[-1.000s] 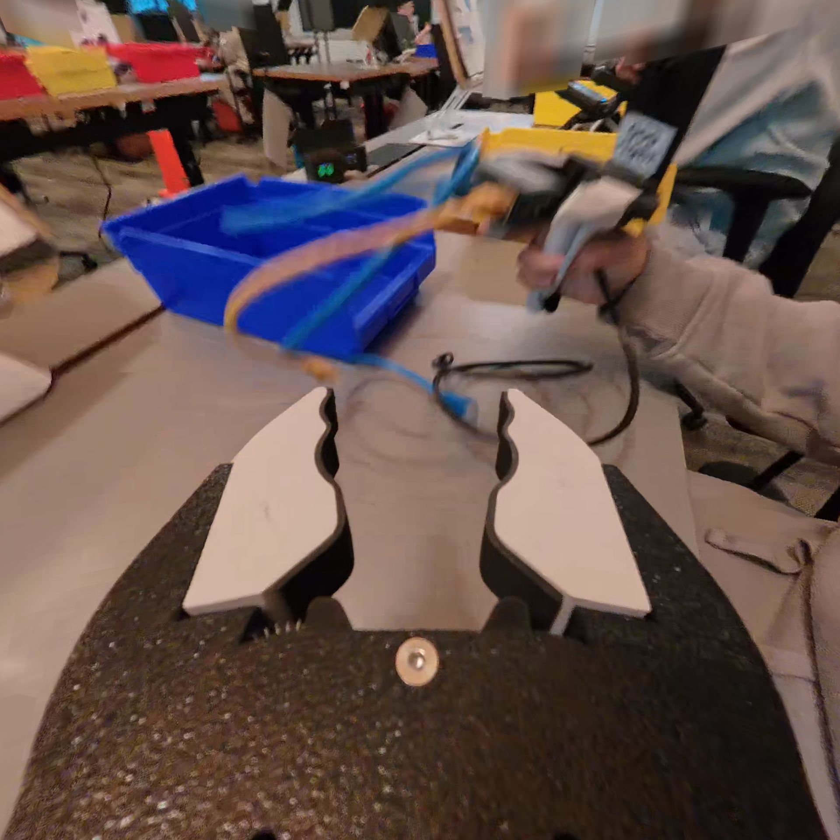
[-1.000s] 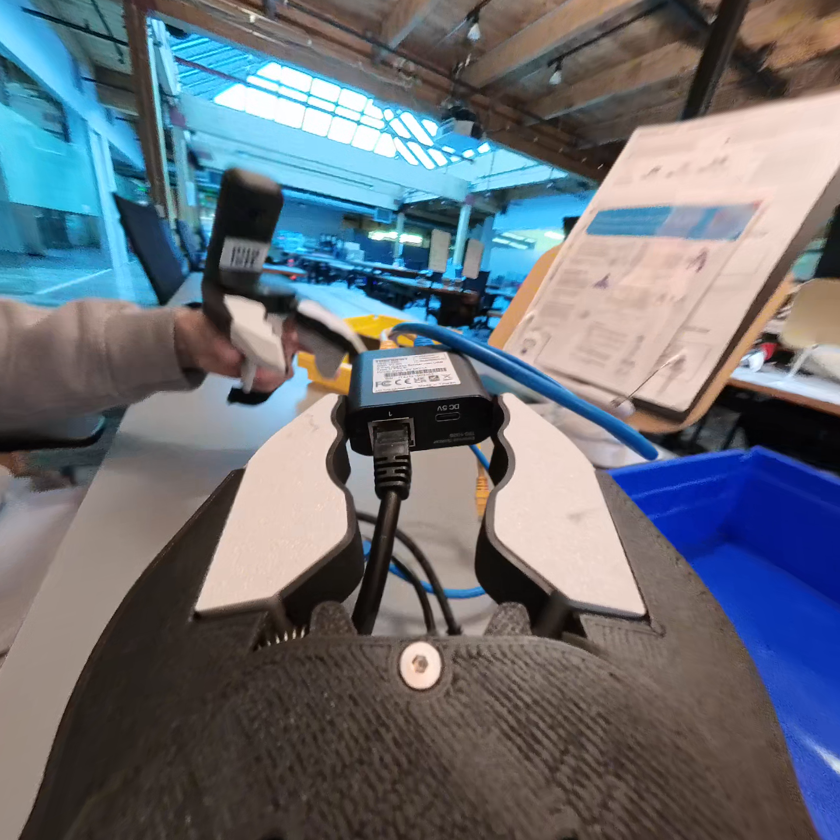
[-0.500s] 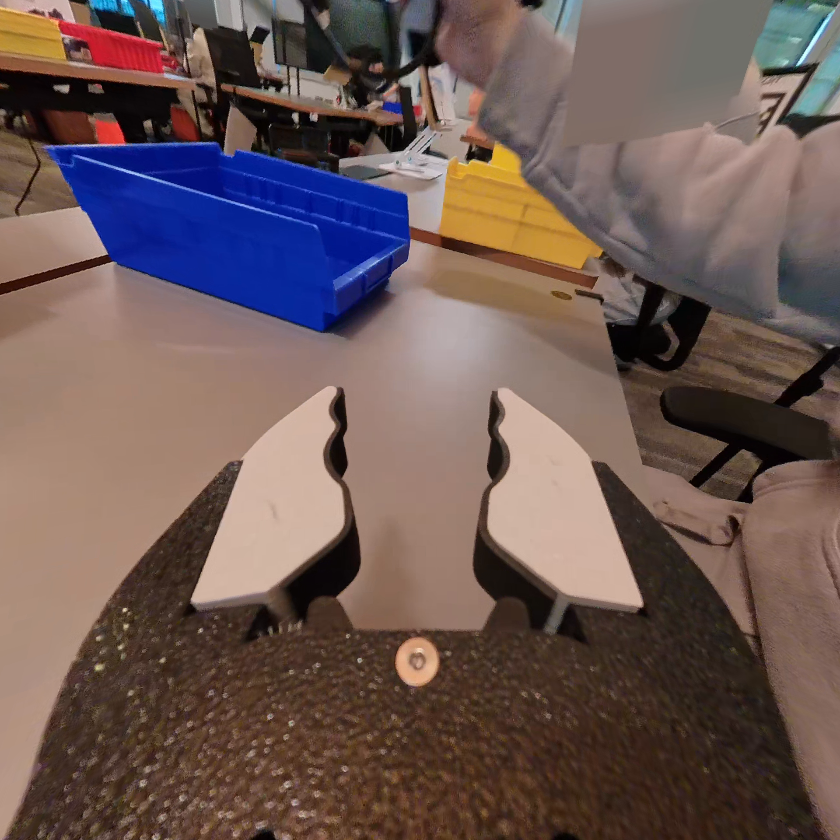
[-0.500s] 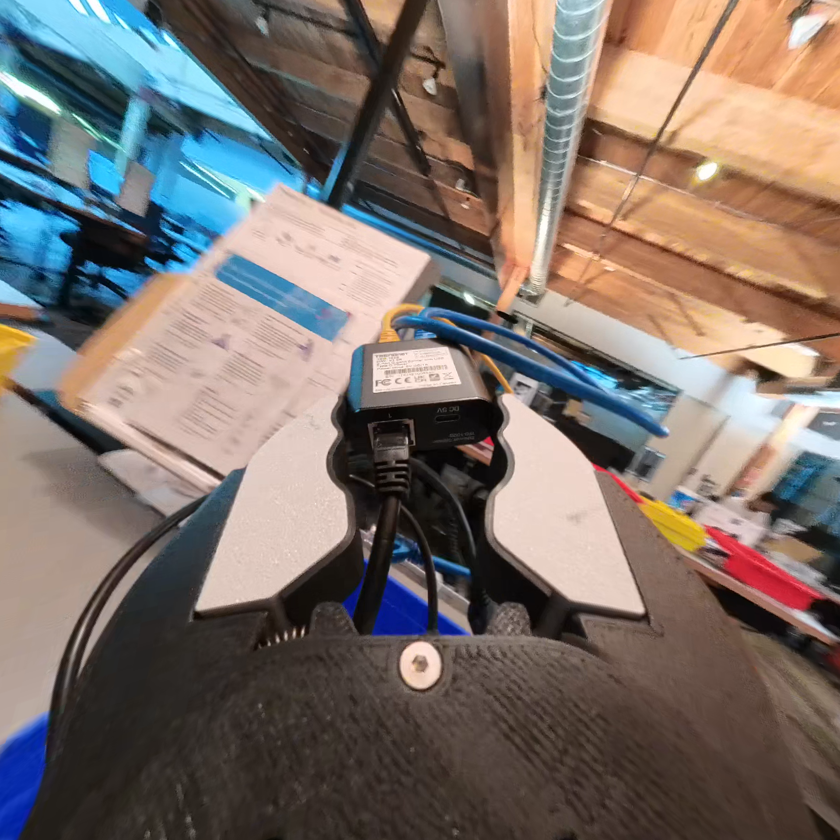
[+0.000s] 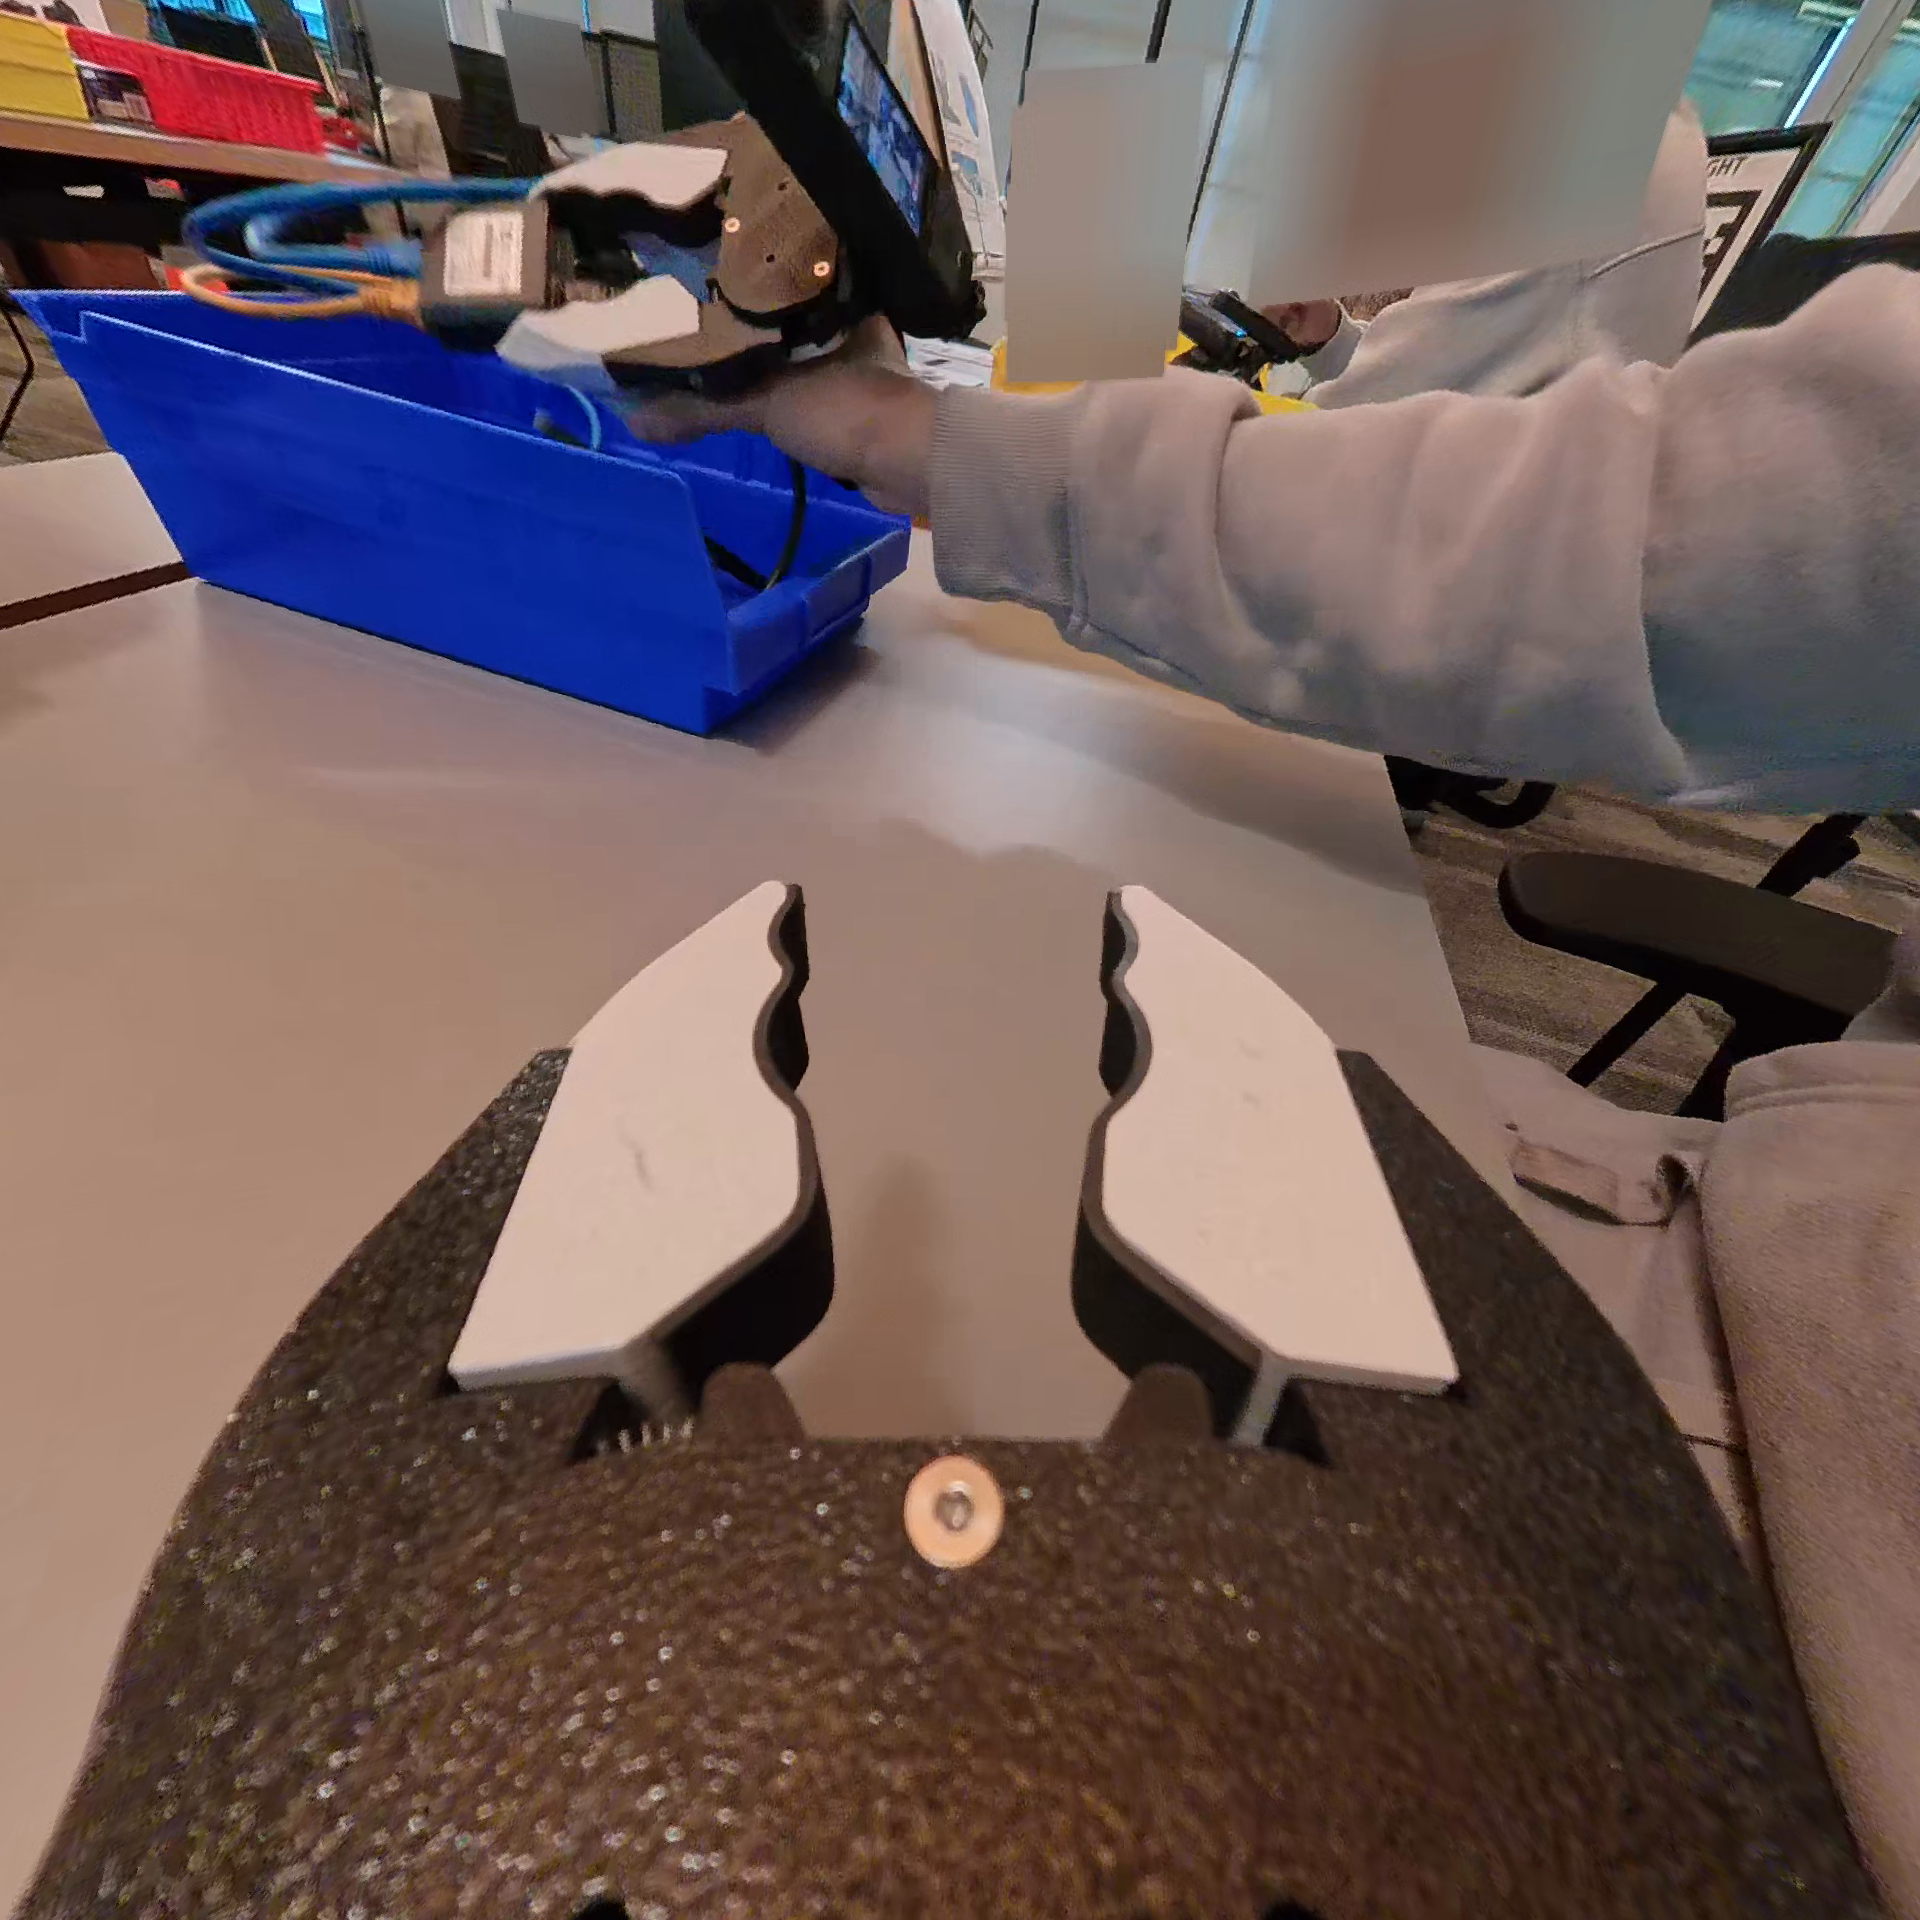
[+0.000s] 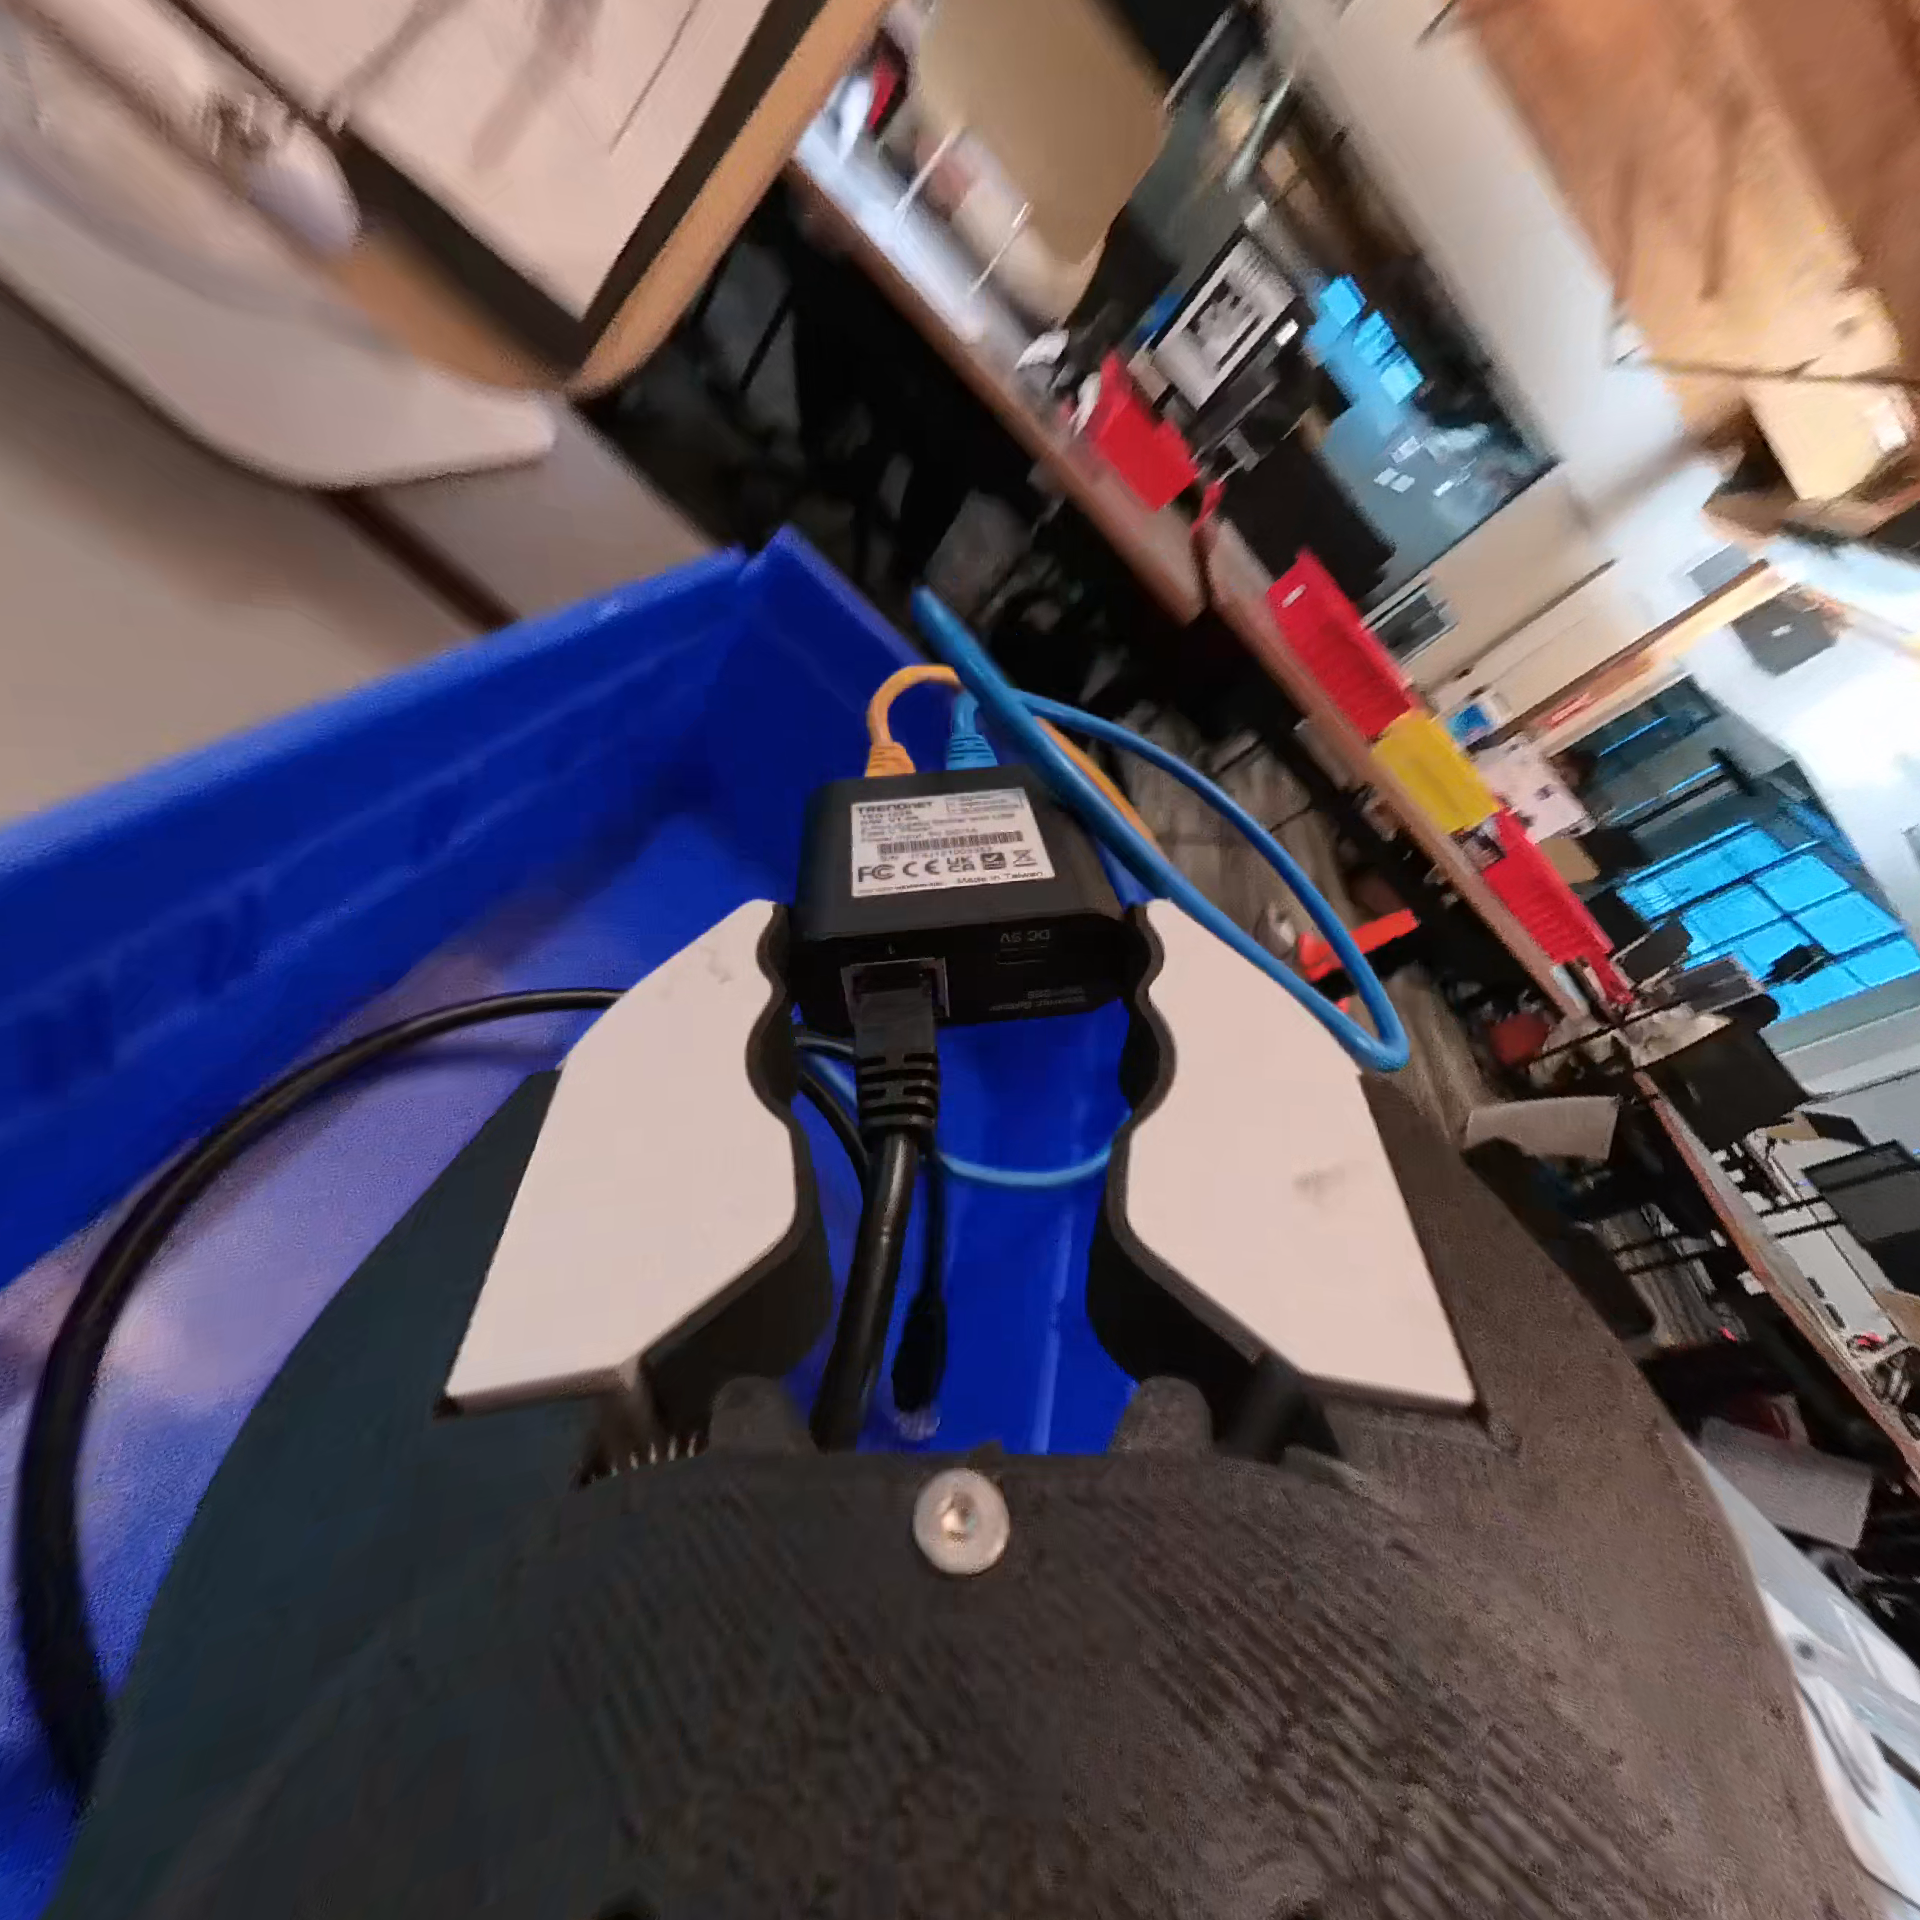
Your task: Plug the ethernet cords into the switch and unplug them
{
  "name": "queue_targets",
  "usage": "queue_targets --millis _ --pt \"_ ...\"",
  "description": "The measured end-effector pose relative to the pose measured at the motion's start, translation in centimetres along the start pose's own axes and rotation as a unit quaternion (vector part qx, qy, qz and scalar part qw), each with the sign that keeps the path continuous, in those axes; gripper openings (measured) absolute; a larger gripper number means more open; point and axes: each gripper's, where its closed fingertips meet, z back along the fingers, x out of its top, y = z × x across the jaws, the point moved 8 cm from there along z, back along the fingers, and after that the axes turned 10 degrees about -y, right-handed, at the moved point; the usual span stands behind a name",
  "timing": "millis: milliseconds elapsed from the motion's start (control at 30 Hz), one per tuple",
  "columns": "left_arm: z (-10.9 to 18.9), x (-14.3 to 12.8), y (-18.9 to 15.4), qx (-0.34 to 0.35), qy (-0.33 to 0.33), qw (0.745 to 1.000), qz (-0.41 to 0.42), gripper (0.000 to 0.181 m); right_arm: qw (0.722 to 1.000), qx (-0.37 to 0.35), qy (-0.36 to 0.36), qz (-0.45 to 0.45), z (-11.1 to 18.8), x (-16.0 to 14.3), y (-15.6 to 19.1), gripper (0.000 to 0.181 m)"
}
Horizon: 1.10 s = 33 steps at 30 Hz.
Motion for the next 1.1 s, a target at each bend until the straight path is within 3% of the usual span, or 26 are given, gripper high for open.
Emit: queue_targets --millis 133,233,267,367,467,567,667,800,967,1100 --pt "-0.1 -0.2 0.1 0.004 0.011 1.000 0.004 0.056 0.995 0.045 0.094 0.005 0.2 -1.2 1.1 0.061" --pt "-0.3 -0.3 0.0 0.007 0.017 1.000 0.000 0.057 0.971 0.149 0.181 -0.050 -0.2 -2.7 2.1 0.060" --pt "-0.4 -0.3 0.0 0.009 0.017 1.000 0.002 0.058 0.969 0.139 0.197 -0.052 -0.1 -3.1 1.7 0.060" --pt "-0.5 -0.2 -0.1 0.022 0.029 0.999 0.006 0.061 0.987 0.090 0.109 -0.074 1.4 -1.3 -0.5 0.064" --pt "-1.1 0.1 0.3 0.054 0.044 0.997 0.012 0.065 0.978 0.079 0.107 -0.163 4.4 -0.2 -2.3 0.091" --pt "-2.7 1.0 1.6 0.128 0.062 0.989 0.031 0.071 0.969 0.059 0.096 -0.218 9.5 -0.2 -2.5 0.102" --pt "-5.9 2.6 3.2 0.173 0.073 0.980 0.060 0.079 0.965 0.015 0.083 -0.247 15.1 -1.2 -1.4 0.102" --pt "-12.9 5.3 4.6 0.186 0.111 0.973 0.074 0.100 0.953 -0.050 0.104 -0.278 20.2 -3.2 0.0 0.104" --pt "-22.0 7.9 7.3 0.287 0.131 0.949 0.033 0.102 0.941 -0.117 0.165 -0.272 21.2 -4.9 -1.8 0.111" --pt "-26.7 6.1 10.0 0.347 0.217 0.912 0.023 0.102 0.936 -0.125 0.154 -0.290 21.4 -5.5 -2.2 0.111"
